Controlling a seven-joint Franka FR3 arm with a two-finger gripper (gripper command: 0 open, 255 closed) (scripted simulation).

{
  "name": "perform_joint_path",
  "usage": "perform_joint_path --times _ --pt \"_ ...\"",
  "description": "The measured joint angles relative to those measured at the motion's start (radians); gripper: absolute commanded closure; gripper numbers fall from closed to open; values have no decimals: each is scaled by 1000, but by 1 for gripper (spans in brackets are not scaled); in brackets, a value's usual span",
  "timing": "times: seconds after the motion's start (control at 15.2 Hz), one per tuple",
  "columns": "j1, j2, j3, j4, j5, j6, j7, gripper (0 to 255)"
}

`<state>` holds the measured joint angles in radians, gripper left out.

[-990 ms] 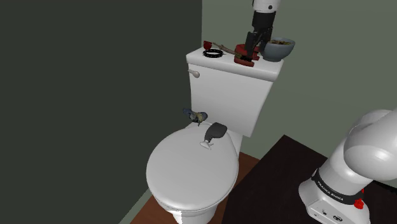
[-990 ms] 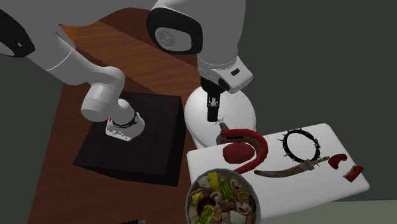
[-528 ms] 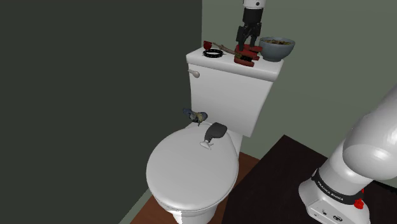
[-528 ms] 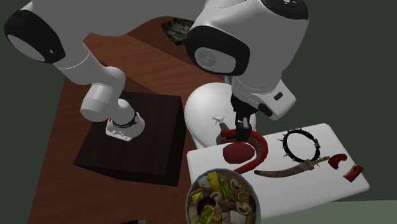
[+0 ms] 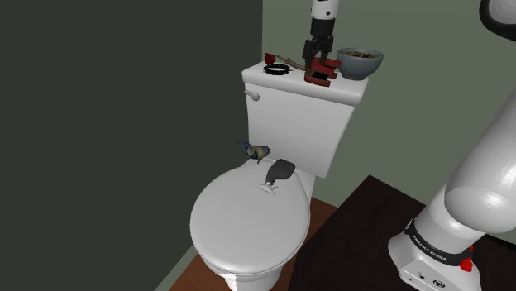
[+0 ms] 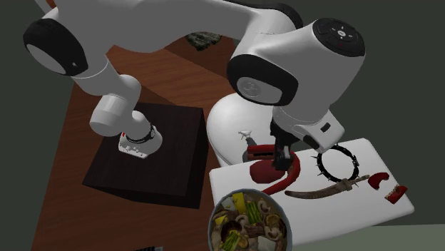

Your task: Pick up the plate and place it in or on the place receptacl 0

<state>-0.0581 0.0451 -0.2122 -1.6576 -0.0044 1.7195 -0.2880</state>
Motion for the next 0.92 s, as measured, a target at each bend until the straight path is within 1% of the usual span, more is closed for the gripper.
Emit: perform_joint_path --times 0.2,0.53,0.59,0.92 --pt "0 -3 0 -34 -1 31 1 0" --pt "0 -1 0 -36 0 35 1 0" --pt "0 -1 0 -36 0 35 1 255" --pt "0 -1 0 -35 0 35 1 255"
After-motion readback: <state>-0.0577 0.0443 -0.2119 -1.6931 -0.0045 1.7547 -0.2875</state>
